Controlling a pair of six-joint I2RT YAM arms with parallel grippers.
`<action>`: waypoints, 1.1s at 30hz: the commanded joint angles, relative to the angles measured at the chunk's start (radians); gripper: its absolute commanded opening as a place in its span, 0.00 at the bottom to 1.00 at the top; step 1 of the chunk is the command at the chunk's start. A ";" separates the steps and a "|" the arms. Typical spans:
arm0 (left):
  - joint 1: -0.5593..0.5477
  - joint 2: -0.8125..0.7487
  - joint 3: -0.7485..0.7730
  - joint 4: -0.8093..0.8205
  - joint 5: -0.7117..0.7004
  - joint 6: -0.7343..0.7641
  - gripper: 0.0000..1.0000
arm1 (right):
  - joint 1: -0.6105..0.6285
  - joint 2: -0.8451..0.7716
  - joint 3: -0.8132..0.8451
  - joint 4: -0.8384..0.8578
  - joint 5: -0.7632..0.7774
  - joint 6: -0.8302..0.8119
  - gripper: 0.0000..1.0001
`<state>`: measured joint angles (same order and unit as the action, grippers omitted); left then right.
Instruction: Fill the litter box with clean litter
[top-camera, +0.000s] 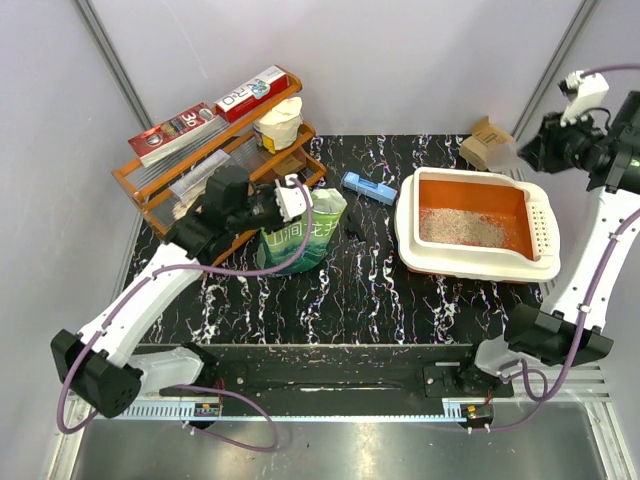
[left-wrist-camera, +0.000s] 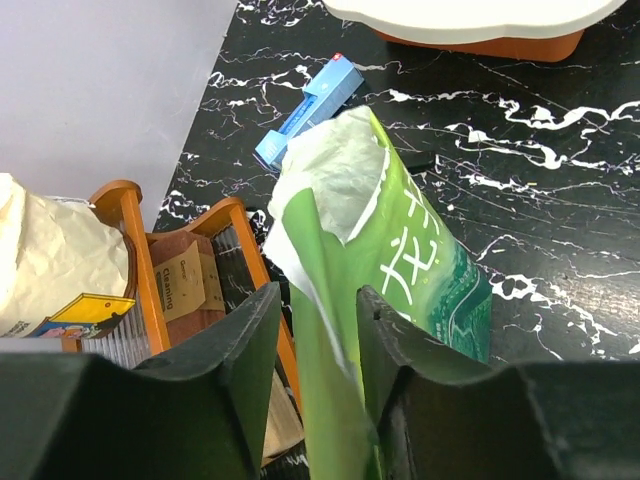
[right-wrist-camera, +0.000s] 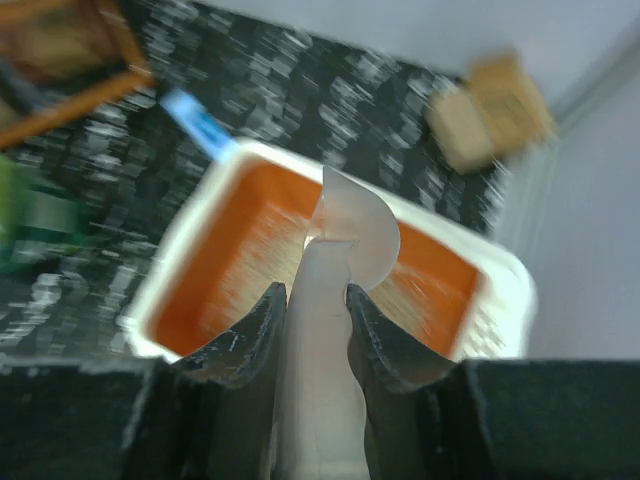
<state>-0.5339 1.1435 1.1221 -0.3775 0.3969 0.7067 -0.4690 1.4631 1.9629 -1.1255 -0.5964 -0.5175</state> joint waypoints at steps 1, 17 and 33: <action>-0.001 0.087 0.134 -0.127 0.002 -0.041 0.42 | 0.179 0.068 0.157 -0.060 -0.356 0.197 0.00; -0.001 0.194 0.317 -0.285 -0.087 -0.073 0.00 | 0.667 0.305 0.309 -0.054 -0.399 0.217 0.00; -0.001 -0.041 0.085 0.006 -0.099 -0.101 0.00 | 0.865 0.505 0.472 -0.214 -0.180 -0.114 0.00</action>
<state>-0.5358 1.1408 1.2163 -0.4969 0.3164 0.6369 0.3485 1.9491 2.4184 -1.3083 -0.8631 -0.4984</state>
